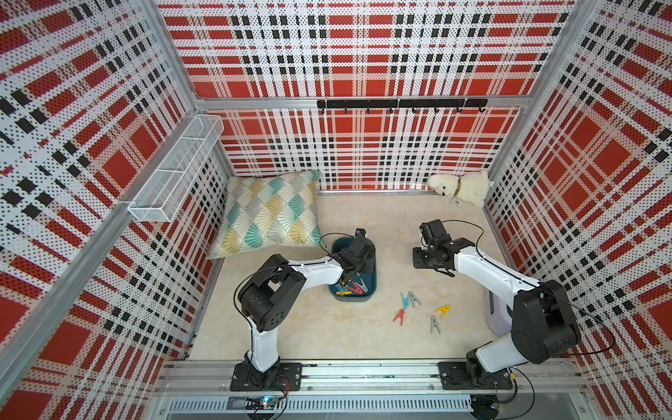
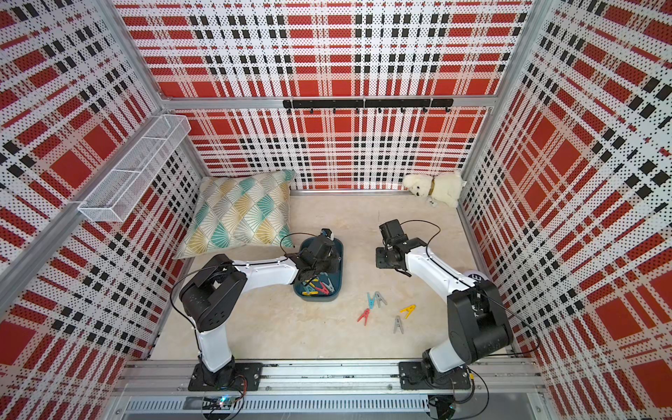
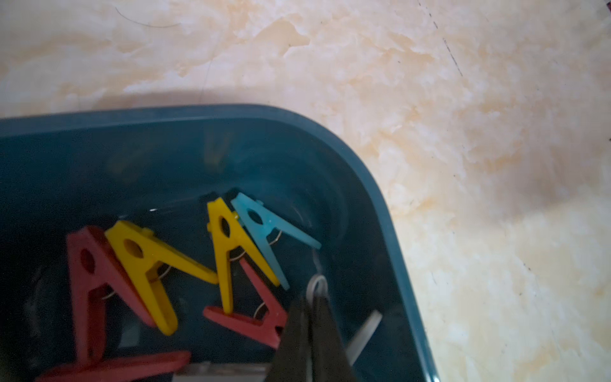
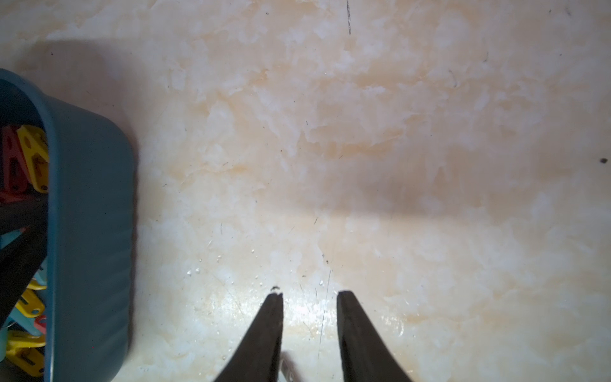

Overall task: Put the clothespins into the storage box
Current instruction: Place the clothespin in the storage box, then pick up the clothespin from the center of the board.

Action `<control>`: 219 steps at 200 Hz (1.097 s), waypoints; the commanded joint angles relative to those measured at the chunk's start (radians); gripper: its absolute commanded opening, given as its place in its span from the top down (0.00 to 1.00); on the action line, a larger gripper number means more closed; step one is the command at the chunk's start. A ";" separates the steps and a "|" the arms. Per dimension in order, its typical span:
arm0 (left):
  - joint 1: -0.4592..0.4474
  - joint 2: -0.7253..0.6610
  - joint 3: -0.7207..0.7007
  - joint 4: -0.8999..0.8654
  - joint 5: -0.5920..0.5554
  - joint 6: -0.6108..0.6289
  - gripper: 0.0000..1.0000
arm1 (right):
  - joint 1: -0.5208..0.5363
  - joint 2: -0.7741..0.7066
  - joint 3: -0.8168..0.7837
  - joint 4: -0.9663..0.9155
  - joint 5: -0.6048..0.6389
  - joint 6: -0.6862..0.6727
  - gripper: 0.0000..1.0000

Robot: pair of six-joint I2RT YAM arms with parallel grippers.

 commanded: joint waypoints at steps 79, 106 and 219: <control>-0.023 -0.102 0.006 -0.039 -0.043 -0.027 0.75 | 0.041 0.010 0.045 -0.014 0.027 0.009 0.66; -0.041 -0.169 0.003 -0.093 -0.109 -0.015 0.75 | 0.062 -0.003 0.042 -0.031 0.017 0.004 0.65; -0.005 -0.528 -0.208 -0.116 -0.325 -0.004 0.63 | 0.257 -0.346 -0.270 -0.160 0.079 0.271 0.63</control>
